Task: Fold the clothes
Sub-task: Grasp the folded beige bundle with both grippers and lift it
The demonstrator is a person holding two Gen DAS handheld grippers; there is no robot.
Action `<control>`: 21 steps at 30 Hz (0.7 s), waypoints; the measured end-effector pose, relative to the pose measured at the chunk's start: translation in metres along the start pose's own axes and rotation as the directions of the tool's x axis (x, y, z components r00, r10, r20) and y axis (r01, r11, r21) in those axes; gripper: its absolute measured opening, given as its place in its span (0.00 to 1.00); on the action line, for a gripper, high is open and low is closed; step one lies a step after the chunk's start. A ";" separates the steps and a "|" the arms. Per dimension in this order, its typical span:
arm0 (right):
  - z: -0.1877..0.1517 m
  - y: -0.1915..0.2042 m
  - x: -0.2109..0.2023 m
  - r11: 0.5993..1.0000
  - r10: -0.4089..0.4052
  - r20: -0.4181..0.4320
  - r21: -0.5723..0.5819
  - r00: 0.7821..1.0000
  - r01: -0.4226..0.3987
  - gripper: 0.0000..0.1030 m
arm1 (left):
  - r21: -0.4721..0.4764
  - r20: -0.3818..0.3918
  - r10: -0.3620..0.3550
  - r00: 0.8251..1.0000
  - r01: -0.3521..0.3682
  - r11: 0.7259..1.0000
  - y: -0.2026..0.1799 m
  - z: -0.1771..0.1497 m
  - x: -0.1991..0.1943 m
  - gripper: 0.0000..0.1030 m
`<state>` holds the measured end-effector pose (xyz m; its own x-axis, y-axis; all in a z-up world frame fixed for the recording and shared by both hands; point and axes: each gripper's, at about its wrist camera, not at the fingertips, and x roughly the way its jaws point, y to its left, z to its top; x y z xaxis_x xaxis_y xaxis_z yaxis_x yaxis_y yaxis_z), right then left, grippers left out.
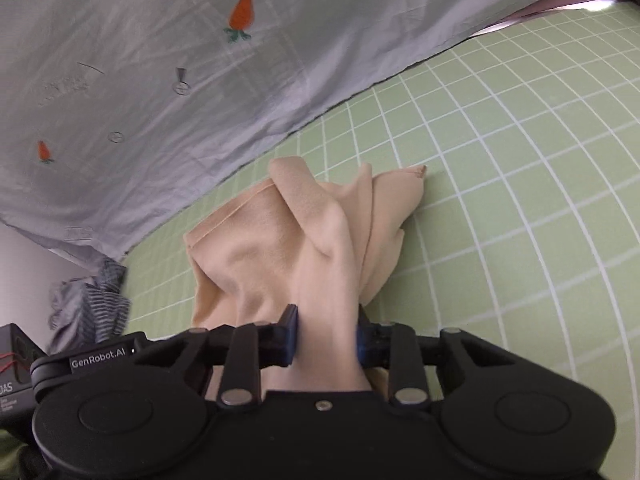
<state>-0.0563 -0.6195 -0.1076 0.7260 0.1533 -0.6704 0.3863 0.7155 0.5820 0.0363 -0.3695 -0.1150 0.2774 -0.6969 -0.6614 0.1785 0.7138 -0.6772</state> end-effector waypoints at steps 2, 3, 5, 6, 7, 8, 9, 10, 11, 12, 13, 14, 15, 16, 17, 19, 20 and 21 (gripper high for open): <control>-0.013 0.005 -0.023 1.000 0.020 0.012 0.017 1.000 -0.020 0.27 | -0.007 0.009 -0.017 1.000 0.017 1.000 0.000 -0.014 -0.019 0.26; -0.020 0.006 -0.034 0.999 0.021 0.017 0.024 1.000 -0.022 0.27 | -0.013 0.007 -0.029 1.000 0.029 1.000 0.001 -0.021 -0.028 0.26; -0.035 0.006 -0.052 0.999 0.004 0.026 0.035 1.000 -0.005 0.27 | -0.018 0.000 -0.050 0.999 0.050 0.999 0.001 -0.034 -0.043 0.26; -0.042 0.005 -0.061 0.999 -0.004 0.031 0.041 1.000 0.003 0.27 | -0.011 -0.010 -0.059 0.998 0.059 0.998 0.001 -0.042 -0.049 0.26; -0.049 0.005 -0.070 0.999 -0.013 0.035 0.046 0.999 0.011 0.27 | -0.004 -0.021 -0.065 0.998 0.065 0.998 0.000 -0.050 -0.053 0.26; -0.056 0.005 -0.079 0.998 -0.021 0.040 0.052 0.999 0.019 0.27 | 0.004 -0.032 -0.071 0.997 0.071 0.997 -0.001 -0.057 -0.057 0.26; -0.064 0.005 -0.087 0.998 -0.030 0.044 0.058 0.999 0.027 0.27 | 0.010 -0.045 -0.077 0.996 0.077 0.997 -0.003 -0.064 -0.059 0.26; -0.071 0.004 -0.096 0.997 -0.038 0.048 0.064 0.998 0.035 0.27 | 0.016 -0.058 -0.083 0.995 0.084 0.996 -0.004 -0.071 -0.061 0.26; -0.078 0.004 -0.105 0.997 -0.047 0.053 0.069 0.998 0.043 0.27 | 0.022 -0.075 -0.091 0.993 0.093 0.995 -0.005 -0.080 -0.063 0.26; -0.085 0.004 -0.114 0.996 -0.056 0.057 0.075 0.997 0.051 0.27 | 0.027 -0.092 -0.098 0.991 0.101 0.995 -0.005 -0.087 -0.064 0.26; -0.092 0.002 -0.123 0.995 -0.069 0.060 0.081 0.996 0.064 0.27 | 0.030 -0.112 -0.107 0.988 0.111 0.993 -0.006 -0.095 -0.064 0.26; -0.100 -0.002 -0.132 0.992 -0.091 0.063 0.089 0.994 0.085 0.27 | 0.034 -0.132 -0.116 0.984 0.121 0.992 -0.007 -0.102 -0.063 0.26; -0.109 -0.010 -0.140 0.990 -0.114 0.064 0.096 0.991 0.108 0.27 | 0.044 -0.155 -0.125 0.980 0.133 0.990 -0.009 -0.110 -0.062 0.26; -0.117 -0.017 -0.149 0.986 -0.138 0.064 0.101 0.988 0.131 0.27 | 0.055 -0.175 -0.132 0.976 0.144 0.988 -0.012 -0.118 -0.060 0.26; -0.125 -0.023 -0.158 0.982 -0.161 0.065 0.105 0.985 0.154 0.27 | 0.066 -0.195 -0.138 0.971 0.153 0.986 -0.016 -0.126 -0.059 0.26; -0.141 -0.037 -0.176 0.974 -0.200 0.066 0.122 0.978 0.191 0.27 | 0.088 -0.229 -0.144 0.963 0.168 0.982 -0.026 -0.142 -0.052 0.26; -0.148 -0.045 -0.184 0.969 -0.216 0.067 0.133 0.974 0.206 0.27 | 0.098 -0.243 -0.145 0.959 0.173 0.980 -0.033 -0.150 -0.048 0.26; -0.154 -0.053 -0.191 0.965 -0.230 0.069 0.146 0.971 0.218 0.27 | 0.108 -0.256 -0.145 0.956 0.177 0.978 -0.041 -0.157 -0.043 0.26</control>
